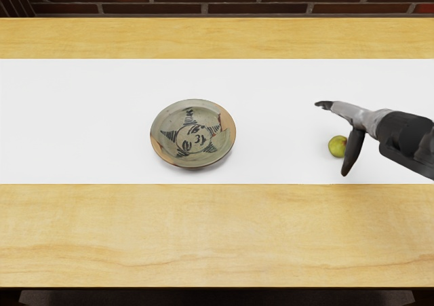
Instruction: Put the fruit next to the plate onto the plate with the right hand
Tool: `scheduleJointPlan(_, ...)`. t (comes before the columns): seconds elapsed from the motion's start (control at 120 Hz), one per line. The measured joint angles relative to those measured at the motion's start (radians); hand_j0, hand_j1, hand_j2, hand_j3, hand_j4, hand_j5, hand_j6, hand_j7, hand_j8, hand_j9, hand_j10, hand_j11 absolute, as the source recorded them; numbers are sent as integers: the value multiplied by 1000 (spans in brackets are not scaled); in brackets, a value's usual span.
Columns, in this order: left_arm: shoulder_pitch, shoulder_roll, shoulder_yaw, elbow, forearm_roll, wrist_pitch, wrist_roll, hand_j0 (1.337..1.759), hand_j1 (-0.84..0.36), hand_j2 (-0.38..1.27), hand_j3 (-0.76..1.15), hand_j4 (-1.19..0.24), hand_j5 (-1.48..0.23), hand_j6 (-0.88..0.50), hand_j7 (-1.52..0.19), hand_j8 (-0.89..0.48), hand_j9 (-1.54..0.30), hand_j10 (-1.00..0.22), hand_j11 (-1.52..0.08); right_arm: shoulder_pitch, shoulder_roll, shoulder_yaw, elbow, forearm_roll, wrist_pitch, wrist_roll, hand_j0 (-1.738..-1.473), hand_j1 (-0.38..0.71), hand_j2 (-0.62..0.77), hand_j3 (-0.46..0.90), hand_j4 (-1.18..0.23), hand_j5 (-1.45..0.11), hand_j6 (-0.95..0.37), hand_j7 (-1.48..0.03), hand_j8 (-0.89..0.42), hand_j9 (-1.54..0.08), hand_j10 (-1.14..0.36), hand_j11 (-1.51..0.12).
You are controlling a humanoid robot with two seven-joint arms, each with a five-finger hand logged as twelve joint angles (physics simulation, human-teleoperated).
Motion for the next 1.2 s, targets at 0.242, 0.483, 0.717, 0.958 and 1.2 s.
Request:
scheduleJointPlan(0.242,0,0,0,0,0,0,0,1658,349,0,0,0,0,0,0,0,0,0,0,-63,28,-24,-18,-97,-124,-3,-1658,-296,-7,0,-51,-60,-53,-60,-51,-60,-50,-60)
scheduleJointPlan(0.483,0,0,0,0,0,0,0,1658,349,0,0,0,0,0,0,0,0,0,0,-76,54,-81,-48,-213,-192,-4,-1658,-275,-10,0,-68,-83,-71,-82,-69,-83,-68,-83)
scheduleJointPlan(0.717,0,0,0,0,0,0,0,1658,349,0,0,0,0,0,0,0,0,0,0,-74,63,-99,-61,-259,-198,-4,-1658,-203,-21,0,-129,-162,-132,-161,-130,-161,-128,-161)
scheduleJointPlan(0.958,0,0,0,0,0,0,0,1658,349,0,0,0,0,0,0,0,0,0,0,-82,74,-102,-70,-266,-203,-4,-1658,-62,-45,0,-247,-315,-250,-315,-248,-315,-246,-315)
scheduleJointPlan(1.2,0,0,0,0,0,0,0,1658,349,0,0,0,0,0,0,0,0,0,0,-85,76,-101,-71,-267,-207,-4,-1658,97,-70,0,-379,-487,-381,-486,-380,-487,-378,-487)
